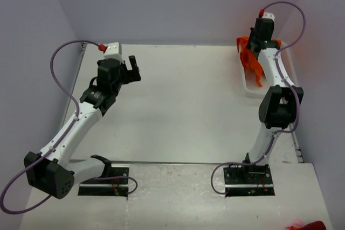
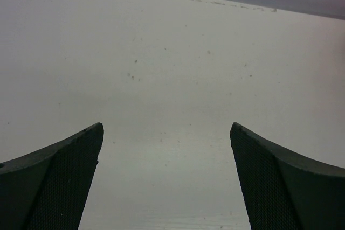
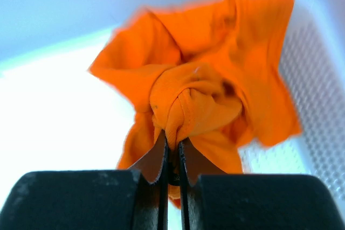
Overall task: Fold and stack the t-shirts
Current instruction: Grab crumpled tshirt from bin with the right arm, then move the tshirt to the center of the board
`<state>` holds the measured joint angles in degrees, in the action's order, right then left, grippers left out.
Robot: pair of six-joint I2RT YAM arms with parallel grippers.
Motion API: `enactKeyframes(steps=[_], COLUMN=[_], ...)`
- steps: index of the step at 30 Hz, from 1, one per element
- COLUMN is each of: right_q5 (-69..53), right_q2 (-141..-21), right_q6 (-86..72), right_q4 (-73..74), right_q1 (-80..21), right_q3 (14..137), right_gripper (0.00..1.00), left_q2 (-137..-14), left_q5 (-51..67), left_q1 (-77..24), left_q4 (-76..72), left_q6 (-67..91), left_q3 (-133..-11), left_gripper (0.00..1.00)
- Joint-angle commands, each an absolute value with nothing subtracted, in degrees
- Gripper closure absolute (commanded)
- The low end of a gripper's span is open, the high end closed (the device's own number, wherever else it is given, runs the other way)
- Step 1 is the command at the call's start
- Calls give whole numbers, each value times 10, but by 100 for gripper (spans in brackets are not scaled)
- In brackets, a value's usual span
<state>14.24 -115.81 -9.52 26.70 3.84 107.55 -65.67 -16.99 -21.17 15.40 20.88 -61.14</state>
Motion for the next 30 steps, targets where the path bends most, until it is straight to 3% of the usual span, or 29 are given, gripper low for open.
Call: enactKeyframes(steps=[1,6,10,11,14,16,19,21,27,30], right_q5=[180,209,183,154,112,102,94,79,4,14], right_q2=[-1034,-968,-954,-952,-907,-863,-861,-860,-779,-727], right_q6=[-10,72,105,108,105,114,139,145,70,46], right_q4=[78,38,109,128,143,130,188,244,288,257], right_q1=[-10,-70,-118,-127,-177,-222,-285,-320,-360,-377], right_q3=[1055,1149,1281,1332,1326,1309,1376,1407,1283,1124], right_gripper=[100,100,100,100,100,100,100,100,100,100], left_q2=[-667,-708,-794,-838,-885,-881,-863,-832,-710,-671], left_q5=[-199,-279,-281,-269,-218,-214,-182,-98,-20,-8], left_q1=[-219,-219,-207,-188,-151,-146,-142,-142,-142,-142], left_q4=[170,196,284,332,378,370,344,305,237,242], left_q6=[218,225,247,266,292,297,293,263,238,238], left_q3=[-622,-648,-736,-779,-817,-817,-808,-774,-674,-665], left_gripper=[0,0,0,0,0,0,0,0,0,0])
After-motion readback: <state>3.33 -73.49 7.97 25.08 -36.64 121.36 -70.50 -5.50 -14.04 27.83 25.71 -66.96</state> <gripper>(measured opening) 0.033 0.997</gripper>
